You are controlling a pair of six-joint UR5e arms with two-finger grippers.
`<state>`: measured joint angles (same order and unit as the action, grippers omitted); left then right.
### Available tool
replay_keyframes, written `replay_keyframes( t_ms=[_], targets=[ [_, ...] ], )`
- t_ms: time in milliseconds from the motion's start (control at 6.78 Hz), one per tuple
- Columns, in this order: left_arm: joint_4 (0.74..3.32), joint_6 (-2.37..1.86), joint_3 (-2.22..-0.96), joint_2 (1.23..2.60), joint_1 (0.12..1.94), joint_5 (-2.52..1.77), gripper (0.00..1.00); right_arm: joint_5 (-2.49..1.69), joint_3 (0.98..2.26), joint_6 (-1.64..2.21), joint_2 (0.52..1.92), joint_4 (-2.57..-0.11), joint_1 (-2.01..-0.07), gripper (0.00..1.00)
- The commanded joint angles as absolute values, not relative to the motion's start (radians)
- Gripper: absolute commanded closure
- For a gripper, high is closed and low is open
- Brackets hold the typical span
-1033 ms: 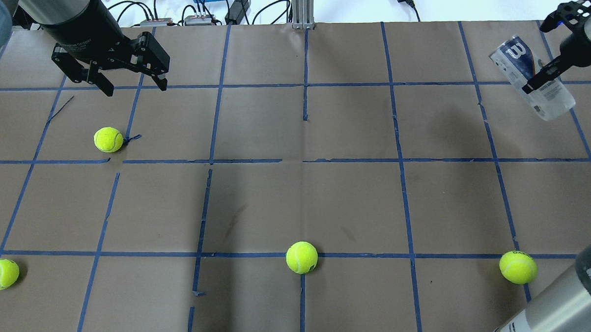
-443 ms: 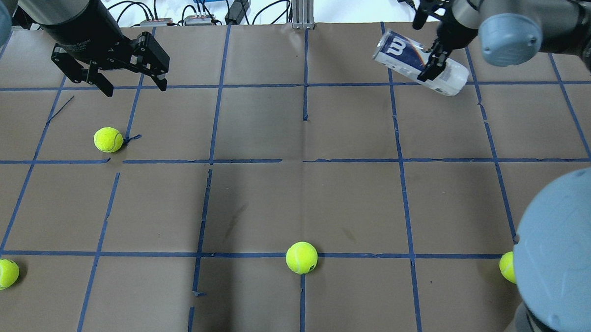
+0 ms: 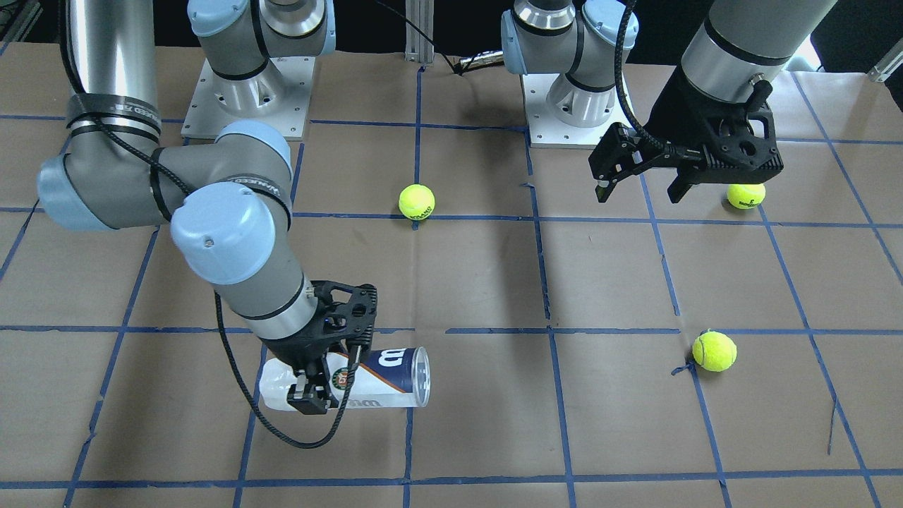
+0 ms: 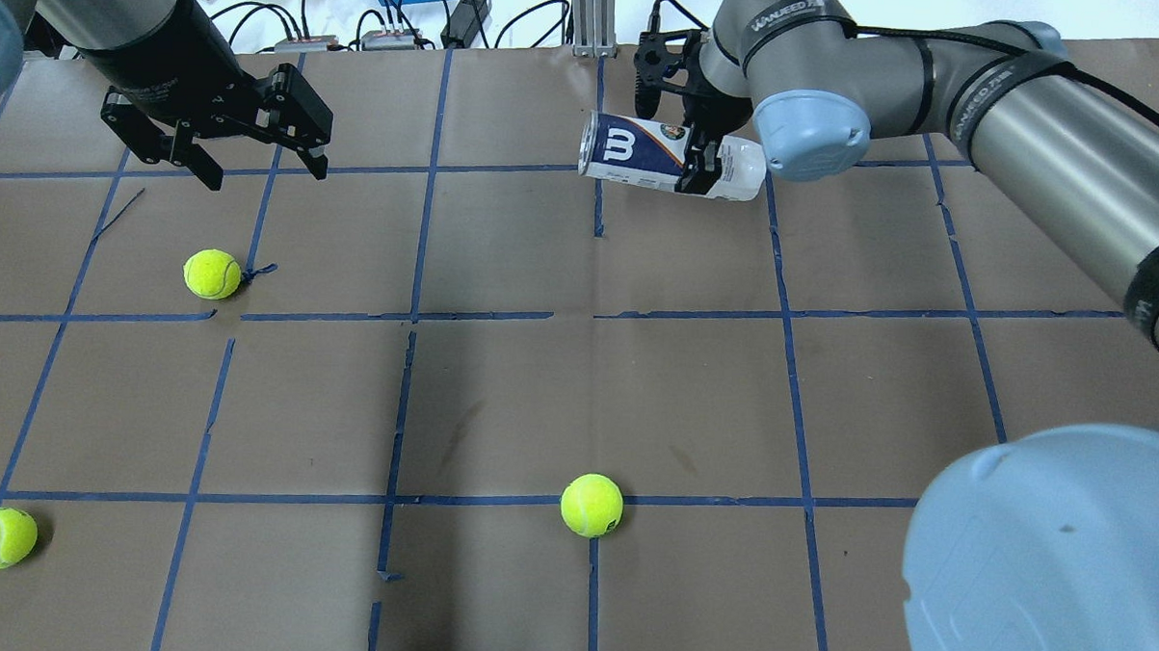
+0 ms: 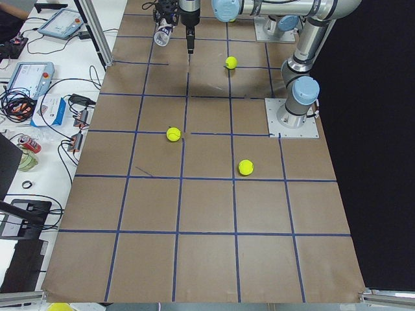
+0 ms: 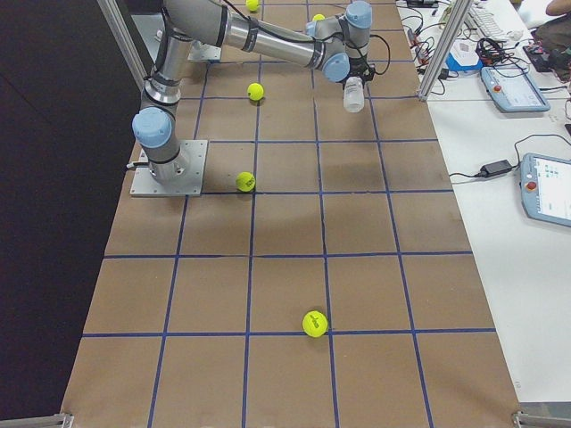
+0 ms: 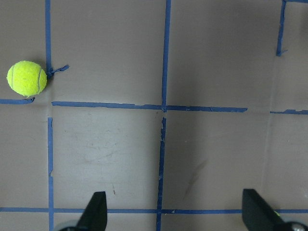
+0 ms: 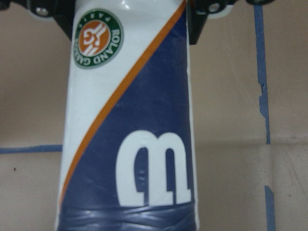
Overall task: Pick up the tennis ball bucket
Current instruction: 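Lift the can, tip it sideways and carry it toward the table center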
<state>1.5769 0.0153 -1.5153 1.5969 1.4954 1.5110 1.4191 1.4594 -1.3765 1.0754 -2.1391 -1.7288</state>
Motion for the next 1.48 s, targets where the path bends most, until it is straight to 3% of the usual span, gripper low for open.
replay_keyframes(
  t_ms=[0, 590, 885, 1328],
  targets=[
    [1.577, 0.015, -1.516, 1.597, 1.496, 1.511, 0.00, 1.411, 1.479, -1.390, 1.011, -2.234, -1.766, 0.21],
    [1.577, 0.015, -1.516, 1.597, 1.496, 1.511, 0.00, 1.479, 1.496, -1.275, 0.965, -2.301, -1.920, 0.22],
    [1.577, 0.014, -1.516, 1.597, 1.496, 1.511, 0.00, 1.483, 1.491, -1.232, 0.950, -2.316, -1.927, 0.00],
    [1.577, 0.015, -1.514, 1.597, 1.496, 1.511, 0.00, 1.496, 1.471, -1.092, 1.015, -2.304, -1.886, 0.00]
  ],
)
